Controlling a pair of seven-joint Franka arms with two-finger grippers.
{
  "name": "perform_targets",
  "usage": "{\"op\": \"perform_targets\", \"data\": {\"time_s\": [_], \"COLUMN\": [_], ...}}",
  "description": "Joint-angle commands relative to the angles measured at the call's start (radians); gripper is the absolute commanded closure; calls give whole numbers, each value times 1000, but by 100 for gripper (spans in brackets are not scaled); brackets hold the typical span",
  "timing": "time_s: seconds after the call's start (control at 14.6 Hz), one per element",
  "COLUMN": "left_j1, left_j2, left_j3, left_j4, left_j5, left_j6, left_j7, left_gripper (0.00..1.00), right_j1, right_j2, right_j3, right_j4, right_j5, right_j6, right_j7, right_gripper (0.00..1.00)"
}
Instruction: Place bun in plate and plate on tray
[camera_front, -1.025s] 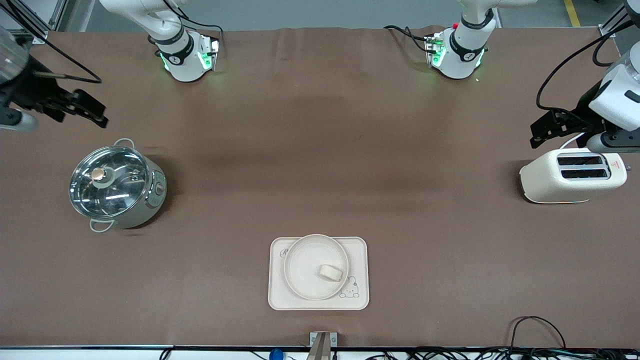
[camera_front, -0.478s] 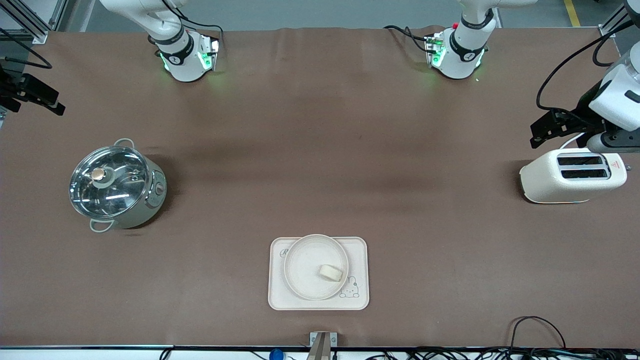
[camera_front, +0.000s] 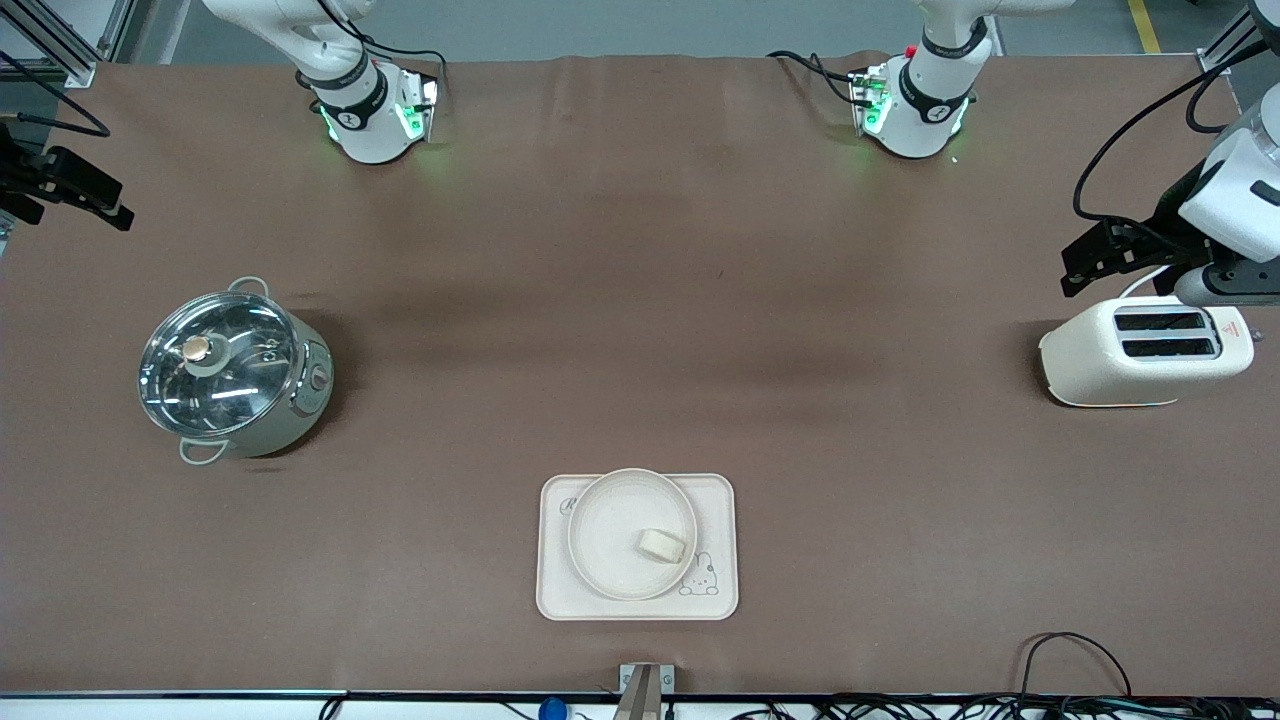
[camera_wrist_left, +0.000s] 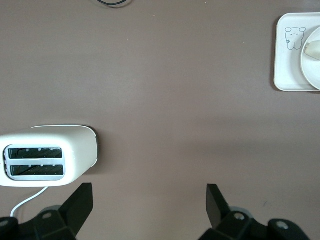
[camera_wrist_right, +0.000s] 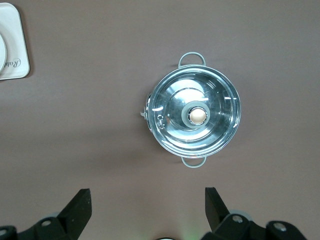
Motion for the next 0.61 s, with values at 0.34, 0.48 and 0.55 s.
{"op": "perform_targets", "data": {"time_s": [0.34,0.48,0.55], "left_j1": [-7,-6,-1], "left_j2": [9,17,17], "left_j3": [-1,-1,1], "left_j4": [60,63,64], "left_j5": [11,9,11], "left_j6": [-16,-16,-16], "left_j7": [7,4,8], "left_gripper": [0,0,0], "right_j1": [-32,-30,-29], "right_j2": [-21,-21,-18], "right_j3": [16,2,2], "right_j4": [1,1,5], "right_j5": [-12,-9,-4], "right_j6": [-44,-39,-36], "right_j7": [-12,-14,-12], "right_gripper": [0,0,0]}}
